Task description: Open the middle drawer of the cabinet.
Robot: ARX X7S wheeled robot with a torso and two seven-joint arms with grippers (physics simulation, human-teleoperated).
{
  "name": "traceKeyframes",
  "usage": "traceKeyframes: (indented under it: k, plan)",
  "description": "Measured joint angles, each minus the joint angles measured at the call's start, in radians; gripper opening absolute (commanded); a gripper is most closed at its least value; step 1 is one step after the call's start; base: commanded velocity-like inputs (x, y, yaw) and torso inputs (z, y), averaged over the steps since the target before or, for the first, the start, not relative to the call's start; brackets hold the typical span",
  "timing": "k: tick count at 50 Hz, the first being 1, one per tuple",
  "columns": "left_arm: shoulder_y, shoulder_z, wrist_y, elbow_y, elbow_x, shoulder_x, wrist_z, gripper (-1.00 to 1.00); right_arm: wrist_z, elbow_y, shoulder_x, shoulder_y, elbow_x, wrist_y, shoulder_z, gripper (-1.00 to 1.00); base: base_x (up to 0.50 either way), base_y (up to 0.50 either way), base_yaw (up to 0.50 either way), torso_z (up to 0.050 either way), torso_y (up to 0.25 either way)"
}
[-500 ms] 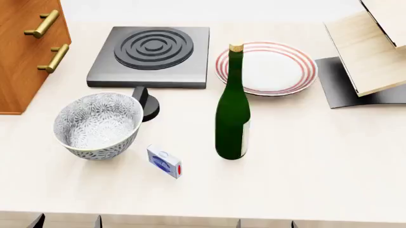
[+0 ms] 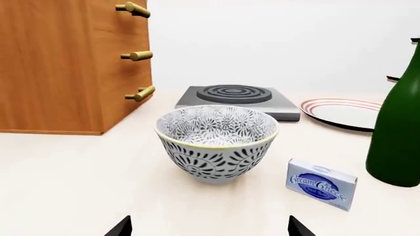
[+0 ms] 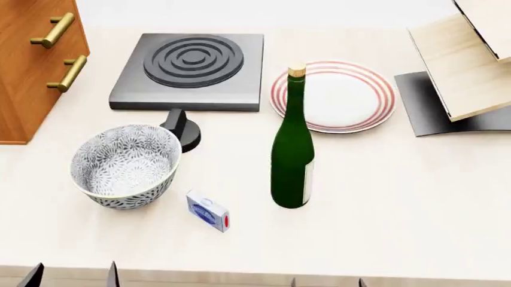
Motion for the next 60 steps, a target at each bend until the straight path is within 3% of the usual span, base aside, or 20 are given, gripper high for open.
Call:
traceKeyframes:
  k: [10, 34, 60]
  plan:
    - [-0.010, -0.003, -0.029, 0.078, -0.025, -0.024, -0.033, 1.00, 0.038, -0.116, 0.025, 0.003, -0.004, 0.107, -0.009, 1.00, 0.00, 0.00, 0.00, 0.000, 0.000]
    - [-0.095, -0.025, -0.310, 0.479, -0.113, -0.089, -0.106, 1.00, 0.103, -0.643, 0.077, 0.070, -0.024, 0.513, -0.024, 1.00, 0.00, 0.00, 0.00, 0.000, 0.000]
    - [-0.099, -0.067, -0.415, 0.732, -0.196, -0.132, -0.144, 1.00, 0.147, -0.906, 0.116, 0.104, -0.070, 0.663, -0.079, 1.00, 0.00, 0.00, 0.00, 0.000, 0.000]
